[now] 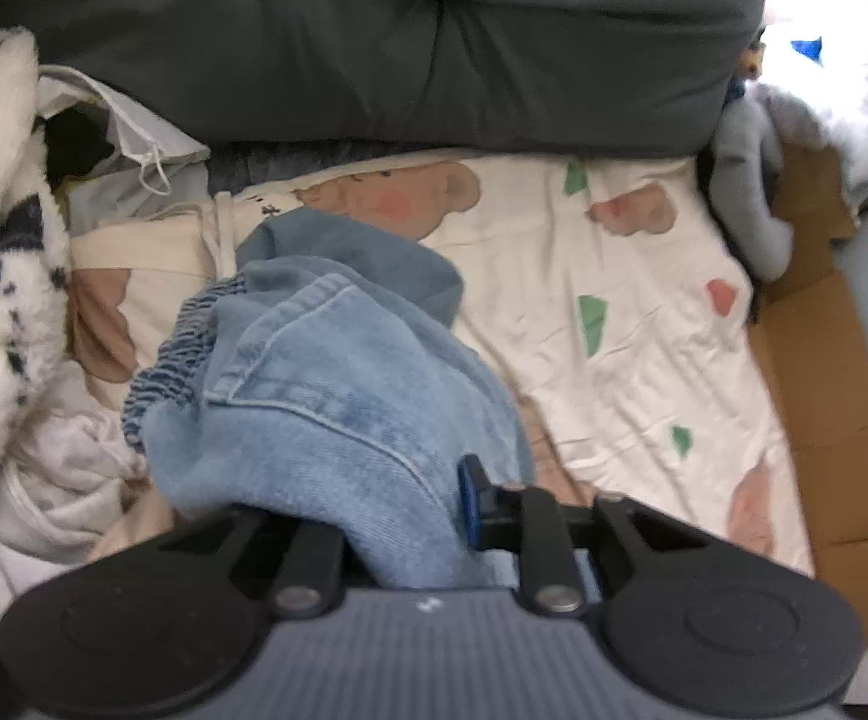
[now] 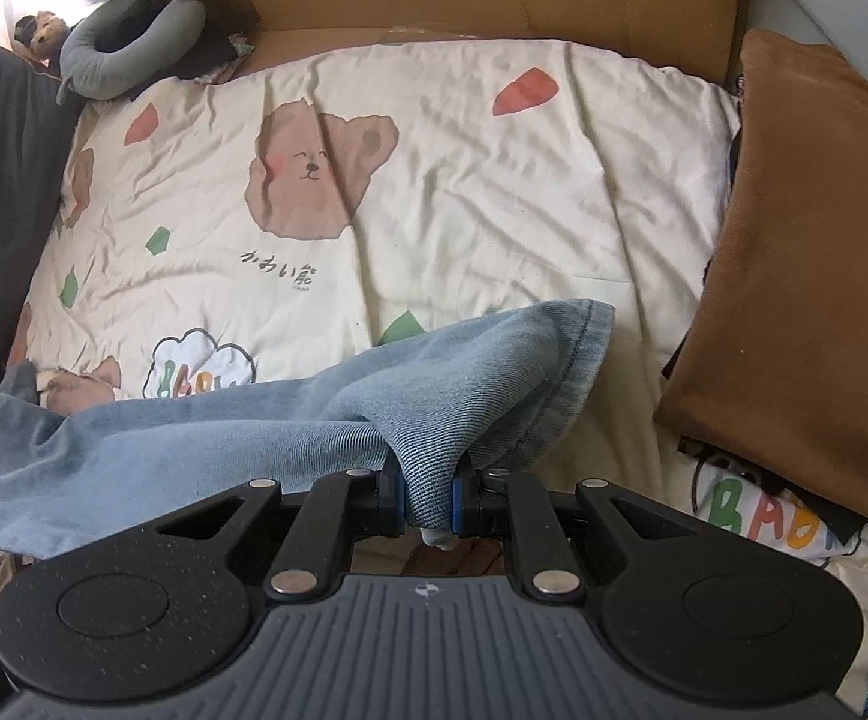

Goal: Fold clothes
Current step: 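Lay the jeans flat on the duvet with both grippers holding, then open both grippers and release the jeans onto the duvet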

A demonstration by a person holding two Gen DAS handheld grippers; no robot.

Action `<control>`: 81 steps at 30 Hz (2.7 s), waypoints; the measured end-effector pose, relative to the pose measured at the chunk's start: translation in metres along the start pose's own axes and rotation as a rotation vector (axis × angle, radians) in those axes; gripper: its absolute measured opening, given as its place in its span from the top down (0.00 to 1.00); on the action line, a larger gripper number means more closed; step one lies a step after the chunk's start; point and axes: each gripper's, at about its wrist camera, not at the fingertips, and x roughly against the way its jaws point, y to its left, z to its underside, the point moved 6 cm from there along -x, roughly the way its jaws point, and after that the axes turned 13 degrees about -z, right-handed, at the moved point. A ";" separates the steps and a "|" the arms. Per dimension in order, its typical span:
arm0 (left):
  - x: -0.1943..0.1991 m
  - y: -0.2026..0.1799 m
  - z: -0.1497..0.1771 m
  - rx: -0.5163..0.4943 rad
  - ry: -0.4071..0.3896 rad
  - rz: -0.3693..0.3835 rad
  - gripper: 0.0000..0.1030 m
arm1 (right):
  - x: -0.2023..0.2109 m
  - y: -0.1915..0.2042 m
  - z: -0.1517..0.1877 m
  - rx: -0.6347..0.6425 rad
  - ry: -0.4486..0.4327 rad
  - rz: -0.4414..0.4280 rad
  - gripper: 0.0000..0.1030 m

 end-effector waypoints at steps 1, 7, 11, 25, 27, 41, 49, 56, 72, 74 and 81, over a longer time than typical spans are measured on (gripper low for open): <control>0.001 0.001 -0.002 0.008 -0.013 -0.001 0.78 | 0.000 0.001 0.000 -0.001 -0.001 -0.002 0.89; 0.000 -0.015 -0.025 -0.033 -0.079 0.005 0.78 | -0.002 0.004 -0.011 0.011 -0.034 -0.011 0.88; -0.006 -0.037 -0.042 -0.077 -0.130 0.021 0.77 | -0.003 0.011 -0.030 0.044 -0.064 -0.023 0.88; -0.066 -0.113 -0.102 -0.184 -0.195 0.018 0.75 | -0.045 0.019 -0.107 0.110 -0.130 -0.047 0.88; -0.074 -0.122 -0.108 -0.203 -0.191 0.015 0.74 | -0.052 0.018 -0.118 0.113 -0.139 -0.046 0.88; -0.156 -0.192 -0.146 -0.300 -0.168 -0.060 0.68 | -0.115 0.014 -0.190 0.179 -0.155 0.008 0.88; -0.198 -0.211 -0.170 -0.295 -0.082 -0.119 0.66 | -0.144 0.010 -0.213 0.201 -0.132 0.040 0.88; -0.162 -0.245 -0.186 -0.396 -0.205 -0.065 0.29 | -0.164 0.014 -0.242 0.232 -0.159 0.086 0.87; -0.127 -0.205 -0.170 -0.395 -0.198 -0.062 0.29 | -0.196 0.052 -0.344 0.309 -0.260 0.218 0.88; -0.123 -0.195 -0.164 -0.387 -0.192 -0.057 0.29 | -0.202 0.054 -0.352 0.306 -0.246 0.240 0.88; -0.111 -0.173 -0.143 -0.363 -0.163 -0.026 0.27 | -0.195 0.049 -0.362 0.191 -0.308 0.261 0.64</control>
